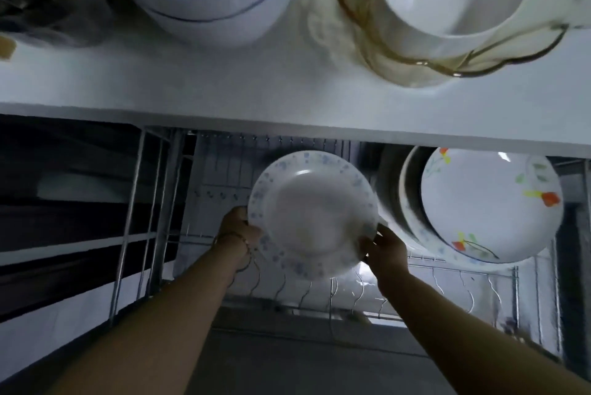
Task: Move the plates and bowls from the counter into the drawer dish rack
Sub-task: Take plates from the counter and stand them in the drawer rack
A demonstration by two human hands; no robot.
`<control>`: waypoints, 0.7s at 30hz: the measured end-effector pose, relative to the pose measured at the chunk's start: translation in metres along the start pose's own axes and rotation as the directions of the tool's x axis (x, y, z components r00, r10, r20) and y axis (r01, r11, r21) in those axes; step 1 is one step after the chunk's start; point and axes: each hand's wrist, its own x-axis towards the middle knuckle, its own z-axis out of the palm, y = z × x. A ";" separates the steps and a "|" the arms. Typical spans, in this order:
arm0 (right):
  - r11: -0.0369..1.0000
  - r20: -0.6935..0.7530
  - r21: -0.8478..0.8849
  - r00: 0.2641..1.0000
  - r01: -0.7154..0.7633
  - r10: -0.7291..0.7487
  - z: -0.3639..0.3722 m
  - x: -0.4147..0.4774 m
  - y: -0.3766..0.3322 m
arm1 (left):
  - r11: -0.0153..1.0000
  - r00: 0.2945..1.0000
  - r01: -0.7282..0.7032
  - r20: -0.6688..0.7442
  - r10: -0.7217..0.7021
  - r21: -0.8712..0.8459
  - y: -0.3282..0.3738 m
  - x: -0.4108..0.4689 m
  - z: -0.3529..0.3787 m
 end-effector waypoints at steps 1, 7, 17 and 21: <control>1.000 -0.019 0.004 1.000 0.005 -0.005 0.005 0.006 0.004 | 1.000 1.000 -0.013 0.000 0.013 -0.007 0.001 0.012 0.003; 0.994 -0.205 -0.063 0.973 0.093 -0.104 0.025 0.029 0.017 | 0.998 0.998 -0.061 -0.035 0.060 -0.024 -0.003 0.049 0.018; 0.832 -0.051 -0.549 0.996 -0.084 0.067 0.005 0.006 -0.010 | 0.923 0.998 -0.055 0.059 0.035 0.381 0.001 0.026 0.011; 0.735 0.106 -0.677 0.985 -0.029 0.137 -0.032 -0.032 -0.035 | 0.853 0.968 -0.221 0.214 0.133 0.473 0.030 -0.024 0.004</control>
